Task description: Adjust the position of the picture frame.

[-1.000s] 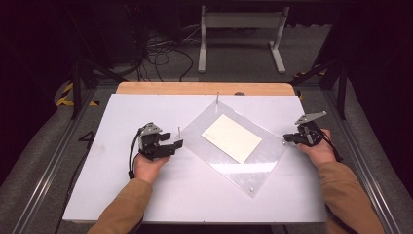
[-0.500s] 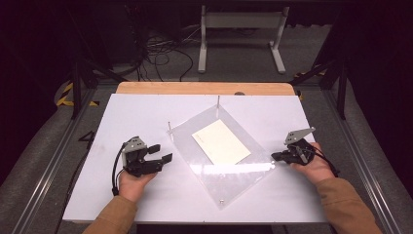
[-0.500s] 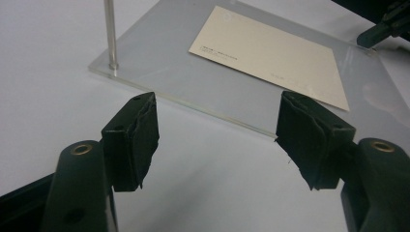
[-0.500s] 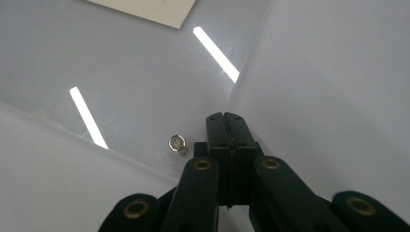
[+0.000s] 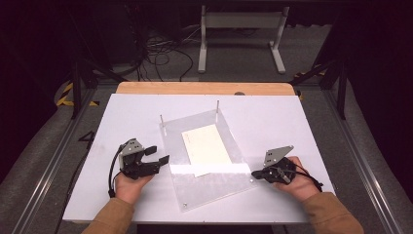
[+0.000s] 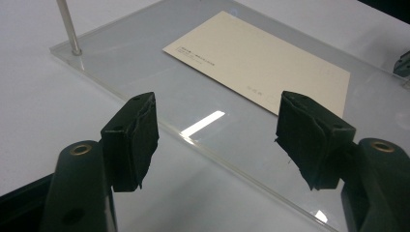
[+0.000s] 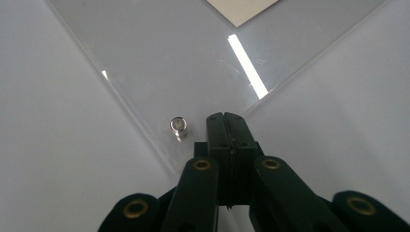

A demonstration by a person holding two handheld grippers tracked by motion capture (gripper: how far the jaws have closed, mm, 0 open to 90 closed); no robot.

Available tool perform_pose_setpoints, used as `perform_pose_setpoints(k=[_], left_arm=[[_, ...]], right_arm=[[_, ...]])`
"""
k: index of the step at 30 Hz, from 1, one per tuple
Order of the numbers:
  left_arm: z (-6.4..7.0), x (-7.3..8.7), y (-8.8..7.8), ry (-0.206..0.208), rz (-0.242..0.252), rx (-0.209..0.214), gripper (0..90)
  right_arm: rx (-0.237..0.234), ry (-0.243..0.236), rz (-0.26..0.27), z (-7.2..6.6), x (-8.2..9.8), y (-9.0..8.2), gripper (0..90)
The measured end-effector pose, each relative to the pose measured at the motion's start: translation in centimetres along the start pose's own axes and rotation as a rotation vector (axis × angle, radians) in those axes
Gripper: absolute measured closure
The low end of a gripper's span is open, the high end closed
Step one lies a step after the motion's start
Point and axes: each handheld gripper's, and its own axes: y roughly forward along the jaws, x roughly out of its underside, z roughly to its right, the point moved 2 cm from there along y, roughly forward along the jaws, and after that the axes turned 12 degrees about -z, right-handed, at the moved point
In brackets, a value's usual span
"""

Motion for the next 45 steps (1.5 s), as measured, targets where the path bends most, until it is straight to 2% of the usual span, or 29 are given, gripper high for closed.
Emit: perform_pose_setpoints(k=[3, 4, 6, 7, 11, 12, 13, 16, 24, 26, 29, 36, 41, 45], left_arm=[[0.1, 0.1, -0.1, -0.003, 0.003, 0.002, 31.7], [0.0, 0.2, -0.1, -0.003, 0.003, 0.002, 31.7], [-0.1, 0.3, -0.2, -0.013, 0.002, 0.007, 31.7], [-0.2, 0.3, -0.2, -0.015, 0.002, 0.007, 31.6], [-0.1, 0.3, -0.3, -0.013, 0.005, 0.012, 31.5], [-0.1, 0.3, -0.4, -0.014, 0.004, 0.007, 31.5], [-0.1, 0.3, -0.4, -0.014, 0.004, 0.007, 31.4], [-0.2, 0.3, -0.3, -0.016, 0.006, 0.01, 31.3], [-0.3, 0.4, -0.4, -0.019, 0.01, 0.012, 31.1], [-0.3, 0.4, -0.5, -0.019, 0.011, 0.011, 31.1], [-0.4, 0.5, -0.6, -0.022, 0.014, 0.013, 31.1], [-0.4, 0.5, -0.6, -0.025, 0.014, 0.006, 31.1], [-0.5, 0.6, -0.7, -0.032, 0.014, 0.009, 31.1], [-0.5, 0.6, -0.7, -0.031, 0.014, 0.006, 31.1]], right_arm=[[0.002, -0.014, -0.011, -0.2, 0.0, -0.2, 90.0], [0.025, -0.023, -0.012, -0.5, 0.0, -0.4, 90.0], [0.034, -0.03, 0.004, -0.7, 0.0, -0.9, 90.0], [0.027, -0.035, 0.02, -0.8, -0.1, -1.3, 89.9], [0.023, -0.055, 0.006, -1.1, -0.6, -2.1, 89.4], [-0.002, -0.071, -0.033, -1.3, -1.1, -2.2, 82.2], [-0.002, -0.071, -0.033, -1.3, -1.1, -2.2, 82.2], [-0.01, -0.089, -0.099, -1.4, -1.9, -1.9, 77.3], [-0.014, -0.122, -0.194, -1.6, -3.2, -0.9, 75.2], [-0.014, -0.13, -0.219, -1.6, -3.3, -0.6, 77.5], [-0.024, -0.148, -0.226, -1.7, -3.6, -0.4, 82.5], [-0.008, -0.184, -0.252, -2.0, -3.9, -0.4, 83.2], [-0.039, -0.182, -0.225, -2.4, -3.7, -0.4, 83.3], [-0.074, -0.188, -0.192, -3.6, -3.4, -0.3, 83.3]])
